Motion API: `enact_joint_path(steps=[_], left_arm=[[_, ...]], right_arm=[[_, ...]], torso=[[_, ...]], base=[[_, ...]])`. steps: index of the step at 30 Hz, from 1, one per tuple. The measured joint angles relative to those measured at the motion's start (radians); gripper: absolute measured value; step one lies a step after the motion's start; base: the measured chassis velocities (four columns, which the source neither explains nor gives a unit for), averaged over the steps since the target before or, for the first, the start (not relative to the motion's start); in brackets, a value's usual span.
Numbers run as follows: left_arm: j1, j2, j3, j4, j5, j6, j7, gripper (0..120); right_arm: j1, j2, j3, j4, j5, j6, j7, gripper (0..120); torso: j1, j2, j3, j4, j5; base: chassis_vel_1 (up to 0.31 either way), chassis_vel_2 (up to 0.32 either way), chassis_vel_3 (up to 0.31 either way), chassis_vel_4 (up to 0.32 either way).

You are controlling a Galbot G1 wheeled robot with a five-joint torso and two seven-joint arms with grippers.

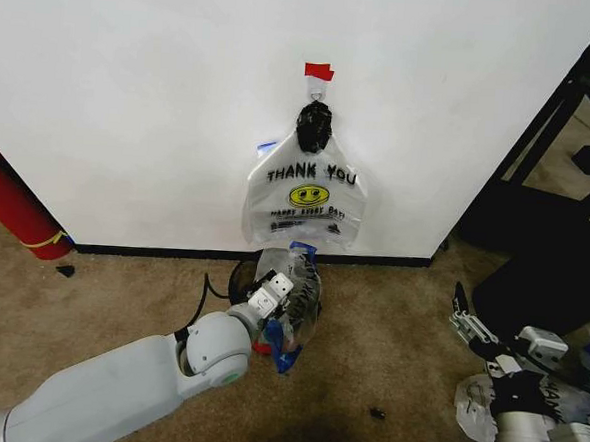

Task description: Pick up the garbage bag from the wall and place it over the trash bin.

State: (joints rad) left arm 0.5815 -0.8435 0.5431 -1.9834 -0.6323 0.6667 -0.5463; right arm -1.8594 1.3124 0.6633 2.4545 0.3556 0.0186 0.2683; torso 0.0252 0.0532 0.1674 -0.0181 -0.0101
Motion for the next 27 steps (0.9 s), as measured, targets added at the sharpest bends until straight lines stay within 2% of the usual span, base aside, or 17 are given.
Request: enact_joint_path(steps=[3, 6, 9, 12, 13, 18, 21, 22, 23, 27], left_arm=[[0.017, -0.001, -0.017, -0.007, 0.003, -0.013, -0.016, 1], [0.034, 0.004, -0.032, -0.02, 0.003, -0.019, -0.023, 0], [0.069, 0.013, -0.063, -0.037, 0.004, -0.029, -0.032, 0], [0.098, 0.009, -0.089, -0.041, 0.006, -0.043, -0.042, 0], [0.098, 0.009, -0.089, -0.041, 0.006, -0.043, -0.042, 0], [0.077, -0.028, -0.08, -0.021, 0.009, -0.062, -0.042, 0], [0.052, -0.042, -0.06, -0.007, 0.008, -0.068, -0.041, 0], [0.041, -0.048, -0.051, -0.002, 0.007, -0.071, -0.041, 0], [0.034, -0.051, -0.043, 0.001, 0.004, -0.073, -0.042, 0], [0.044, -0.046, -0.05, -0.004, 0.001, -0.075, -0.048, 0]], right_arm=[[0.004, -0.009, -0.007, -0.004, 0.004, -0.016, 0.006, 100], [0.014, -0.033, -0.017, -0.006, 0.027, -0.056, 0.021, 100], [0.067, -0.108, -0.037, -0.003, 0.136, -0.175, 0.07, 100], [0.157, -0.211, -0.052, -0.004, 0.338, -0.31, 0.117, 100], [0.157, -0.211, -0.052, -0.004, 0.338, -0.31, 0.117, 100], [0.316, -0.376, -0.136, -0.074, 0.522, -0.419, 0.112, 100], [0.35, -0.395, -0.155, -0.093, 0.543, -0.435, 0.118, 100], [0.381, -0.41, -0.177, -0.114, 0.561, -0.448, 0.127, 100], [0.475, -0.436, -0.258, -0.164, 0.604, -0.477, 0.159, 100], [0.698, -0.429, -0.436, -0.262, 0.701, -0.537, 0.25, 100]], torso=[[0.0, 0.0, 0.0, -0.0002, 0.0001], [0.0, 0.0, 0.0, -0.0004, 0.0], [0.0, 0.0, 0.0, -0.0001, 0.0001], [0.0, 0.0, 0.0, 0.0002, 0.0], [0.0, 0.0, 0.0, 0.0002, 0.0], [0.0, 0.0, 0.0, 0.0006, 0.0], [0.0, 0.0, 0.0, 0.0, 0.0001], [0.0, 0.0, 0.0, -0.0008, 0.0001], [0.0, 0.0, 0.0, -0.001, 0.0003], [0.0, 0.0, 0.0, 0.0006, 0.0]], base=[[0.0, 0.0, 0.0, 0.0], [0.0, 0.0, 0.0, 0.0], [0.0, 0.0, 0.0, 0.0], [0.0, 0.0, 0.0, 0.0], [0.0, 0.0, 0.0, 0.0], [0.0, 0.0, 0.0, 0.0], [0.0, 0.0, 0.0, 0.0], [0.0, 0.0, 0.0, 0.0], [0.0, 0.0, 0.0, 0.0], [0.0, 0.0, 0.0, 0.0]])
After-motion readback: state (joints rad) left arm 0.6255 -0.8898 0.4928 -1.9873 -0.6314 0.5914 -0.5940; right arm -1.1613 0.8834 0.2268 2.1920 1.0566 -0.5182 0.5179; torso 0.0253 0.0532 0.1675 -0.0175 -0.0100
